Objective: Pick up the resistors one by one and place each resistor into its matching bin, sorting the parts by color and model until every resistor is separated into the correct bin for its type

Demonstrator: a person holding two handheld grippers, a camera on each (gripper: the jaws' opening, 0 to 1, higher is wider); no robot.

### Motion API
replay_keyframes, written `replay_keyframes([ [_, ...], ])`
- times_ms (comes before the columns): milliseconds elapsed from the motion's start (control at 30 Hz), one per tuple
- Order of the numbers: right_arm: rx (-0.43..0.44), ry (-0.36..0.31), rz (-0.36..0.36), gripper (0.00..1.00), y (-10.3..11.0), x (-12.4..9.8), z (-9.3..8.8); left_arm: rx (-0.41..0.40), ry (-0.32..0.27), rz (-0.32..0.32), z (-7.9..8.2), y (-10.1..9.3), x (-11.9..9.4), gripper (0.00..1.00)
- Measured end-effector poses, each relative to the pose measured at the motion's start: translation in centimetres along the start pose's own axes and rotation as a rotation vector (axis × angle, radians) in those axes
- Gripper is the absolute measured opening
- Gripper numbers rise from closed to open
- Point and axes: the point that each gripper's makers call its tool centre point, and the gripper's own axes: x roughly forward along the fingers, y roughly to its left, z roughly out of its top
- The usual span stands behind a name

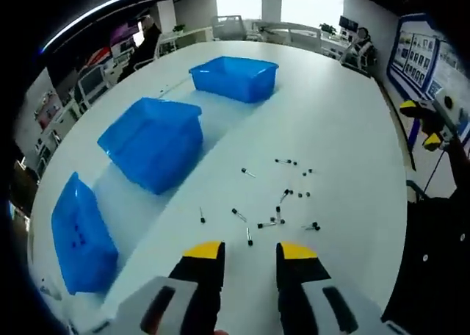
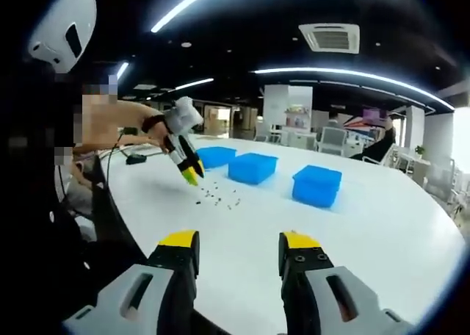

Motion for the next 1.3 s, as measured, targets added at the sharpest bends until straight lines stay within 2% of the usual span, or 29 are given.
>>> replay_keyframes([
  [67, 0.004, 0.001, -0.005, 0.45, -0.1, 0.0, -0.2, 0.000, 0.018, -0.006, -0.2, 0.0, 0.5, 0.29],
  [200, 0.009, 0.001, -0.008, 0.45, 0.0, -0.2, -0.3, 0.015, 0.049, -0.005, -0.9, 0.2, 0.9, 0.21],
  [933, 0.019, -0.002, -0.032, 0.45, -0.2, -0.3, -0.3, 0.022, 0.068, -0.031, -1.1, 0.6, 1.6, 0.08],
  [1033, 0.025, -0.001, -0.030, 0.45, -0.1, -0.2, -0.5, -0.018, 0.065, -0.058, -1.1, 0.5, 1.7, 0.06],
  [1300, 0.027, -0.002, -0.024, 0.45, 0.0, -0.3, -0.4, -0.066, 0.043, -0.088, -1.0, 0.4, 1.7, 0.06],
])
